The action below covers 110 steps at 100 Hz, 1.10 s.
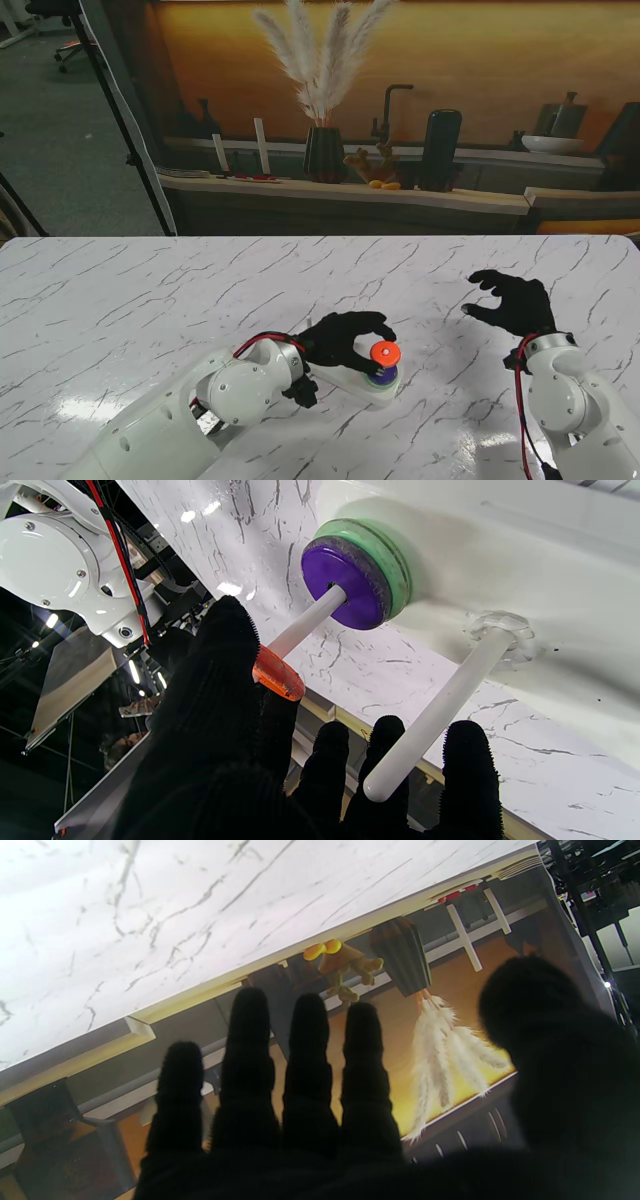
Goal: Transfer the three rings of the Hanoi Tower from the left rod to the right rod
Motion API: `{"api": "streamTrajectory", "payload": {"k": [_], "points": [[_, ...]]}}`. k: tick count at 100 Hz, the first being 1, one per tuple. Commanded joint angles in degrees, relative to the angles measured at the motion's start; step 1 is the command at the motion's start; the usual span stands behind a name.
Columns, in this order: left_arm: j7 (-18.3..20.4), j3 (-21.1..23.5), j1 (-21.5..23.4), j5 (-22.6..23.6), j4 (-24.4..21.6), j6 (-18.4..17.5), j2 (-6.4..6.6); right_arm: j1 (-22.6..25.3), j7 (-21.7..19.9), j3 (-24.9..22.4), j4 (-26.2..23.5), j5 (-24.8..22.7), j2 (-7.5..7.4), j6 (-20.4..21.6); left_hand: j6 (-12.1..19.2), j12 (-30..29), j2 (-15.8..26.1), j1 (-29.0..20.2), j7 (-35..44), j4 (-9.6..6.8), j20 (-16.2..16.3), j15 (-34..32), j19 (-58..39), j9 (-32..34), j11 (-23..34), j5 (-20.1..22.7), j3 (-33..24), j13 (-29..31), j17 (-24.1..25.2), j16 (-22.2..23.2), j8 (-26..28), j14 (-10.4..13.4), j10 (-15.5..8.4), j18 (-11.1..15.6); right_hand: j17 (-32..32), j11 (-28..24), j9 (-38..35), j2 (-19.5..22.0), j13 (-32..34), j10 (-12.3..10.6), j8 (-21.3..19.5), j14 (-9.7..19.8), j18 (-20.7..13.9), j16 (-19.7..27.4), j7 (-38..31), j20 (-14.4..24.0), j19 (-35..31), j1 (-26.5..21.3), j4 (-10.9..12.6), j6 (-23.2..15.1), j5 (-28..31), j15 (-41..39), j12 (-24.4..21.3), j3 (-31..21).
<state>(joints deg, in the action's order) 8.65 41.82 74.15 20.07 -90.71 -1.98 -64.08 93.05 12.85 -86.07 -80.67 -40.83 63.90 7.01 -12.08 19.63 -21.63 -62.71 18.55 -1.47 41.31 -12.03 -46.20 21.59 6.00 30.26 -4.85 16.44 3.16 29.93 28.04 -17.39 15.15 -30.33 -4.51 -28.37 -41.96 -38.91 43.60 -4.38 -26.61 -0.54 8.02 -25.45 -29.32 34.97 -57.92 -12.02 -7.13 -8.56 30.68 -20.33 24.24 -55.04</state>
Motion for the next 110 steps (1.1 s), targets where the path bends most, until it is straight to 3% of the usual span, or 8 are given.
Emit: {"api": "streamTrajectory", "payload": {"k": [1, 14, 35, 56, 94, 96, 110], "points": [[1.4, -0.2, -0.1, -0.4, 0.2, -1.2, 0.02, 0.4, 0.0, 0.2, -0.1, 0.0, 0.27, 0.0, -0.1, -0.1, -1.8, 1.8, -1.3, -1.52, -0.9, 0.6, 0.2, -1.9, -0.8, 0.1, -4.8, -0.8, 1.3, -1.1, -1.7, 0.3, -0.1, -0.3, 0.2, -0.9, 0.1, -1.0, 0.5, -0.6, 0.9, 0.6, 16.3, -0.7, -0.9, 0.6, -0.8, 0.2, 1.5, 0.0, 0.8, -0.7, 0.1, -0.8], [3.4, -0.2, -0.6, -0.7, 0.0, -1.5, 0.55, 0.4, 0.0, 0.1, -0.2, 0.0, 0.27, 0.0, -1.7, -1.1, -5.2, 5.1, -7.5, -0.03, -4.3, 3.8, 9.1, -5.3, -2.6, -3.2, -10.5, -4.0, 3.7, -3.8, -4.0, 0.6, 0.0, 0.3, 0.2, -1.0, -0.2, -1.0, 0.6, -0.7, 0.8, 0.6, 16.3, -0.7, -1.1, 0.6, -0.8, 0.0, 1.6, -0.3, 1.2, -0.8, 0.2, -0.9], [6.9, -0.4, -1.7, -1.5, -0.3, -1.6, 1.42, 0.3, 0.1, 0.0, -0.1, -0.1, 0.28, -0.1, -3.7, -2.0, -5.7, 7.1, -13.1, 1.04, -6.2, 6.5, 17.5, -11.0, -4.5, -9.1, -12.1, -7.9, 4.6, -5.9, -6.1, 0.9, 1.1, 0.8, 0.1, -1.2, -0.5, -1.1, 0.9, -0.7, 0.6, 0.7, 16.3, -0.8, -1.6, 0.6, -0.8, -0.1, 1.6, -1.8, 1.7, -1.0, 0.3, -1.1], [6.1, 1.7, -0.1, -0.8, -1.4, -2.3, 1.54, 0.4, 0.2, 0.0, -0.2, 0.1, 0.34, -0.4, -3.3, -2.2, -5.0, 7.2, -13.1, 1.36, -6.7, 6.9, 20.8, -11.4, -4.5, -8.8, -11.3, -8.3, 4.2, -6.6, -6.0, 0.8, 1.1, 0.9, 0.1, -1.2, -0.4, -1.1, 0.9, -0.7, 0.6, 0.7, 16.3, -0.8, -1.6, 0.6, -0.8, -0.2, 1.6, -1.6, 1.7, -1.1, 0.3, -1.2], [5.1, 14.3, 6.5, 8.9, -6.9, -3.5, 2.84, 1.1, 0.5, -0.5, -2.2, 0.3, 0.50, -0.2, -2.7, -2.2, -1.7, 7.6, -12.4, 1.62, -5.9, 6.1, 21.5, -10.1, -4.3, -7.5, -8.2, -6.8, 3.5, -6.4, -5.5, 0.6, 1.0, 0.6, 0.2, -1.0, -0.2, -1.0, 0.7, -0.7, 0.7, 0.6, 16.2, -0.7, -1.5, 0.5, -0.8, 0.0, 1.5, -1.1, 1.6, -1.0, 0.2, -1.0], [5.0, 15.1, 6.9, 9.6, -7.1, -3.4, 2.89, 1.1, 0.5, -0.5, -2.4, 0.4, 0.52, -0.1, -2.8, -2.1, -0.7, 5.8, -12.3, 1.31, -5.3, 6.0, 22.0, -9.9, -4.4, -7.5, -4.2, -6.8, 3.4, -6.1, -5.2, 0.5, 1.0, 0.6, 0.2, -0.9, -0.1, -1.1, 0.6, -0.7, 0.7, 0.7, 16.2, -0.7, -1.5, 0.5, -0.8, 0.0, 1.5, -1.1, 1.6, -0.9, 0.2, -1.0], [3.8, 20.7, 9.8, 12.0, -7.9, -2.4, 2.87, 1.4, 0.7, -0.3, -3.0, 0.4, 0.57, 0.8, -2.6, -2.0, -0.2, 5.4, -12.1, 0.77, -5.2, 5.9, 22.2, -9.3, -4.1, -6.9, -3.4, -6.5, 3.3, -6.1, -5.0, 0.6, 0.9, 0.6, 0.2, -0.7, 0.0, -0.7, 0.3, -0.7, 0.8, 0.5, 16.2, -0.6, -1.3, 0.5, -0.8, 0.5, 1.5, -1.0, 1.5, -0.7, 0.1, -0.8]]}}
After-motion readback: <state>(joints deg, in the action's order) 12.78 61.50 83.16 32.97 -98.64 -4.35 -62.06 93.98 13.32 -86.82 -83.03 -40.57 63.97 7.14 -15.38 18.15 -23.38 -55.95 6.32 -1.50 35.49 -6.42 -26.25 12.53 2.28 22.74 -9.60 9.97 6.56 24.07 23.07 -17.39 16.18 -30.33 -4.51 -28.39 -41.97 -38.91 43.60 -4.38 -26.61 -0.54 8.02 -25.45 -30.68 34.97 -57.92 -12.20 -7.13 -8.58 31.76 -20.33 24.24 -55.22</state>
